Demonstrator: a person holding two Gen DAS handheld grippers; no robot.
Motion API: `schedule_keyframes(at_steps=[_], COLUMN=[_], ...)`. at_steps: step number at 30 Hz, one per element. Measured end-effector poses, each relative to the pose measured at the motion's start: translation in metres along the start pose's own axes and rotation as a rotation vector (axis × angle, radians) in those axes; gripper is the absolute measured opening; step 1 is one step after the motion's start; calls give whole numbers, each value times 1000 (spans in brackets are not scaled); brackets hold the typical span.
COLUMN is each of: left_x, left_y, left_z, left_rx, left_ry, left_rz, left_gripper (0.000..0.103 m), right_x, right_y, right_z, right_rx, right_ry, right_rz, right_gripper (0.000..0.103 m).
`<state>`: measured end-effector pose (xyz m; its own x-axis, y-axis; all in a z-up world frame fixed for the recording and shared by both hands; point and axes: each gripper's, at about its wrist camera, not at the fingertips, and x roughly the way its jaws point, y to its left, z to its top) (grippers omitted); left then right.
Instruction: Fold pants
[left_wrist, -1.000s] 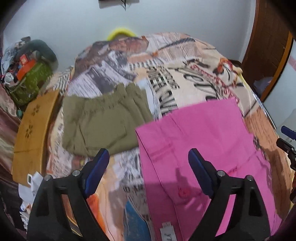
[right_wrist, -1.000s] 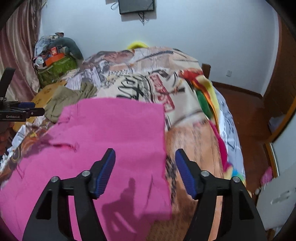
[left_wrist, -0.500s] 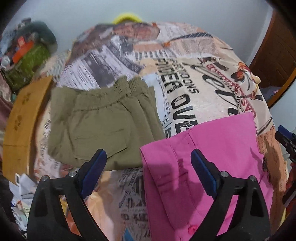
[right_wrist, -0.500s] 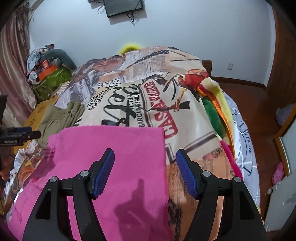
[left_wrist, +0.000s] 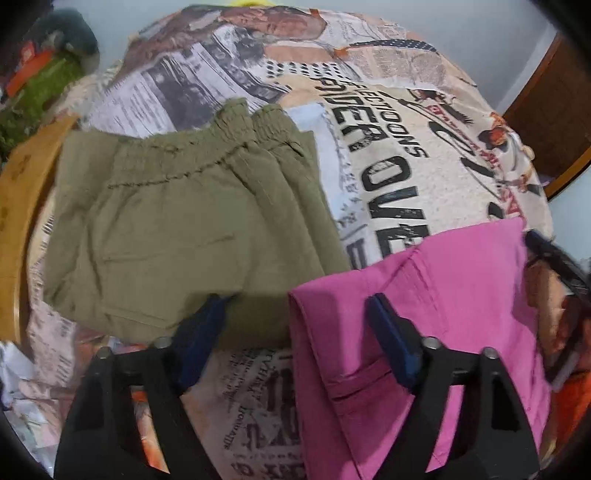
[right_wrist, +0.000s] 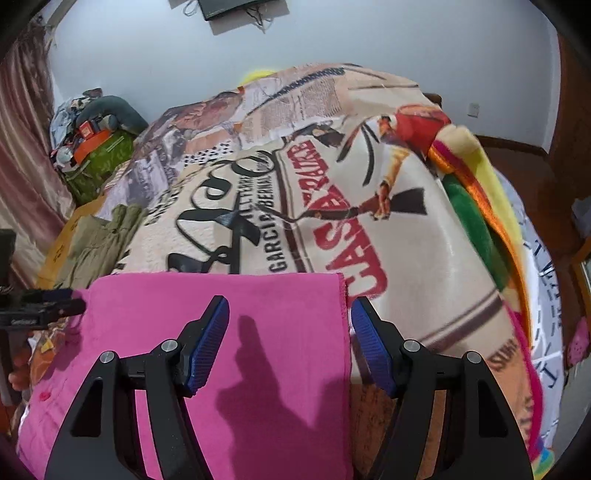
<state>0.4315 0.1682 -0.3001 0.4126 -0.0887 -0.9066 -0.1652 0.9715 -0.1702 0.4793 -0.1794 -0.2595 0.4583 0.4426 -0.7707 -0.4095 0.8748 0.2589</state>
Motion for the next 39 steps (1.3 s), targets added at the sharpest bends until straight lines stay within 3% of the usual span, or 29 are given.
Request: schedule_keyframes(at_steps=[2, 4, 9, 12, 17, 27, 31, 39], left_x=[0, 0, 3, 1, -11, -101, -128, -145], left_y=[1, -1, -15, -16, -20, -30, -37, -46], left_z=[0, 0, 2, 3, 6, 34, 33, 3], left_rx=[-14, -16, 34, 36, 47, 78, 89, 111], left_ry=[11, 23, 43, 36, 13, -196, -238, -232], left_rz=[-49, -74, -15, 6, 55, 97, 100, 104], left_gripper=[57, 39, 30, 21, 15, 13, 13, 13], right_x=[8, 9, 10, 11, 0, -75, -108, -130], right_y=[-3, -6, -7, -5, 3, 26, 42, 57], right_z=[-4, -7, -6, -5, 1, 44, 46, 19], right_rx=[28, 37, 36, 29, -11, -59, -91, -128], right_ry=[20, 8, 21, 25, -10, -193, -257, -231], right_rz=[10, 11, 13, 25, 7, 33, 42, 27], right_gripper=[45, 43, 14, 5, 3, 2, 2, 2])
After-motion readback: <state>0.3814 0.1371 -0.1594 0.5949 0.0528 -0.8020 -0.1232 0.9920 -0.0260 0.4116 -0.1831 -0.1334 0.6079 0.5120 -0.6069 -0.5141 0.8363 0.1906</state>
